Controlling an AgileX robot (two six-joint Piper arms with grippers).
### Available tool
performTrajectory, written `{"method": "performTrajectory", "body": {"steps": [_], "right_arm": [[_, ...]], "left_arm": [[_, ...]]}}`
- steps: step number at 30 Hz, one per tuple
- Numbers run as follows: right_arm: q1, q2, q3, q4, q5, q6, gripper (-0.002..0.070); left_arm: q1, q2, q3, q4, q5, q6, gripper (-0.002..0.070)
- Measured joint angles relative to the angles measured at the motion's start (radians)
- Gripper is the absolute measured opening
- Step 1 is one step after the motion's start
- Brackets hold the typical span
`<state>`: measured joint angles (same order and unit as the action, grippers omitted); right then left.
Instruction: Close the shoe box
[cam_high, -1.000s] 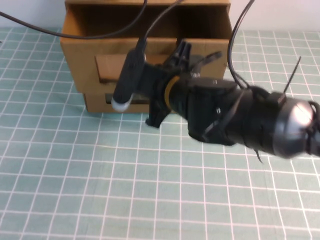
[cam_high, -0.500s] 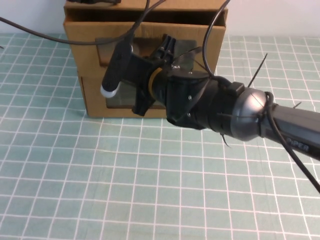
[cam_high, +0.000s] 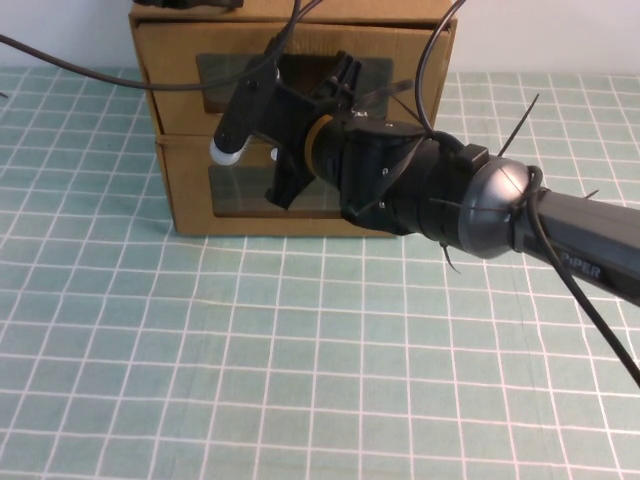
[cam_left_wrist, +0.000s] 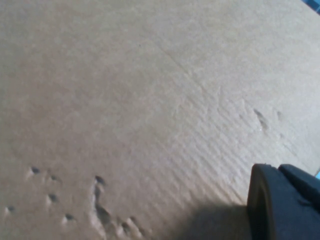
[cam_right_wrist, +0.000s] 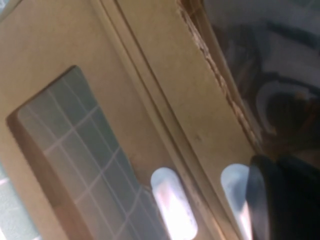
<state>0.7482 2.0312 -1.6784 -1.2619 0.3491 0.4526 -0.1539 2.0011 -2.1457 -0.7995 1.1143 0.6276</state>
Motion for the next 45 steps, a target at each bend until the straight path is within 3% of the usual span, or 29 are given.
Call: {"method": "performTrajectory", "body": {"steps": [11, 17, 22, 30, 35, 40, 45], "right_arm": [[0.010, -0.019, -0.002, 0.121, 0.027, -0.013, -0.0013], [0.085, -0.083, 0.009, 0.422, 0.091, -0.307, -0.0013], [0.129, -0.179, 0.009, 0.642, 0.235, -0.537, -0.0013], [0.124, -0.286, -0.144, 0.738, 0.567, -0.579, -0.0013], [0.040, -0.387, -0.242, 0.820, 0.602, -0.510, -0.0013], [-0.170, -0.524, -0.233, 1.051, 0.617, -0.461, -0.0013], [-0.381, -0.667, -0.081, 1.216, 0.564, -0.453, -0.0013]], "left_arm": [[0.000, 0.000, 0.000, 0.000, 0.008, 0.000, -0.0005], [0.000, -0.037, 0.000, 0.013, 0.020, 0.000, -0.0005], [0.000, -0.124, 0.000, 0.039, 0.036, 0.000, -0.0005], [0.000, -0.265, 0.000, 0.112, 0.116, -0.058, -0.0005], [0.000, -0.368, 0.000, 0.145, 0.145, -0.093, -0.0005], [0.000, -0.479, 0.000, 0.163, 0.152, -0.112, -0.0005], [0.000, -0.615, 0.029, 0.234, 0.156, -0.138, -0.0005]]}}
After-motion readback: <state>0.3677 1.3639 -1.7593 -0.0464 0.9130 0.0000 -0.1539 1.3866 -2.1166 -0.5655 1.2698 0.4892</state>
